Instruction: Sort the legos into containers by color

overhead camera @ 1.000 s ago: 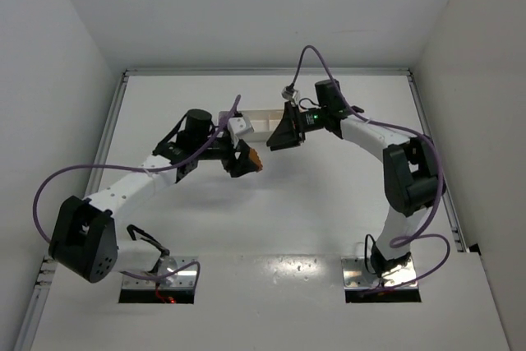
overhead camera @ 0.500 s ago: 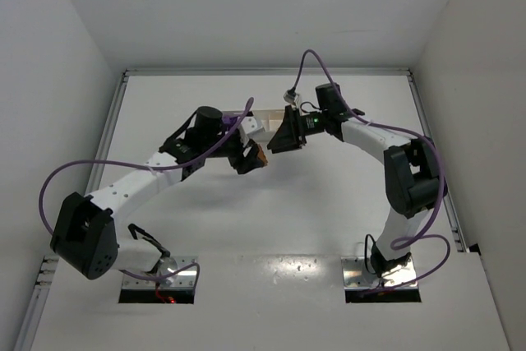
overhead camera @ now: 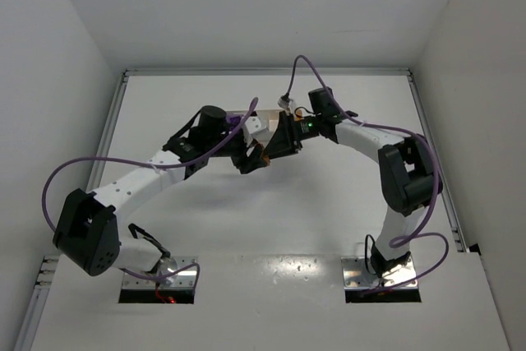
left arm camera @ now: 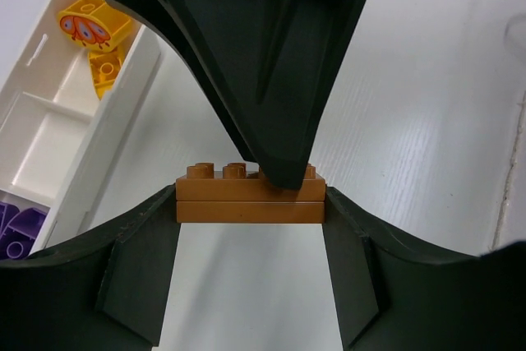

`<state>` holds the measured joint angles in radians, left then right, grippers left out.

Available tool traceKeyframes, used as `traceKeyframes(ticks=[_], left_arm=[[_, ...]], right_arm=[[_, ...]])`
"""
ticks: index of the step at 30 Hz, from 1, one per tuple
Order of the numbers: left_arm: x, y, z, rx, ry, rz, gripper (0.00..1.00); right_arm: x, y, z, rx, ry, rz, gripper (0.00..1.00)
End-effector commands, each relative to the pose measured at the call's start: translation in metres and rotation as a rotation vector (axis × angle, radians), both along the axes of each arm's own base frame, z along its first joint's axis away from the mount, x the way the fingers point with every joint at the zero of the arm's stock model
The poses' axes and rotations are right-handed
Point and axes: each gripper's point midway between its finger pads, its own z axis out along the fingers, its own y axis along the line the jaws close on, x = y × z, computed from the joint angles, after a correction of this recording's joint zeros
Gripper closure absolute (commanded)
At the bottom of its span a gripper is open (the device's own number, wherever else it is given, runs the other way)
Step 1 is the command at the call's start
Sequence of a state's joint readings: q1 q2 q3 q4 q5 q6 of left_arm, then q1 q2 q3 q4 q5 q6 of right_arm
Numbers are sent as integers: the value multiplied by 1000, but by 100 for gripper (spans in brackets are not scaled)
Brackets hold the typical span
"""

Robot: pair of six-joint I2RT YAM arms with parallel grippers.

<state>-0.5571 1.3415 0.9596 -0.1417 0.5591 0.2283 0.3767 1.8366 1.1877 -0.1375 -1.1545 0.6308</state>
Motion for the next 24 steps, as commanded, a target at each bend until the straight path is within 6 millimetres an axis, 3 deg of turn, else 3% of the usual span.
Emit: traceKeyframes(ticks=[1,6,13,17,18,22,24], left_arm=[[4,-11,22,-30,-62,-26,76],[4,-11,22,-30,-62,-27,76],[6,-11,22,-27,-64,-18,74],[9,-6,17,-13,-49,25,54],[7,-5,11,-10,-27,30,41],[5,10,-1,-6,18,68,26],[3,15,4,-29,30,75,23]], right_arm=[[1,9,6,17,-46,28,40],[2,13,9,21,-56,37,48],[0,14,10,44,-57,59,87],[-2,13,15,52,-77,59,96],[-2,9,15,51,-74,50,96],[3,2,24,71,-118,38,99],[0,1,33,82,-148,38,99]])
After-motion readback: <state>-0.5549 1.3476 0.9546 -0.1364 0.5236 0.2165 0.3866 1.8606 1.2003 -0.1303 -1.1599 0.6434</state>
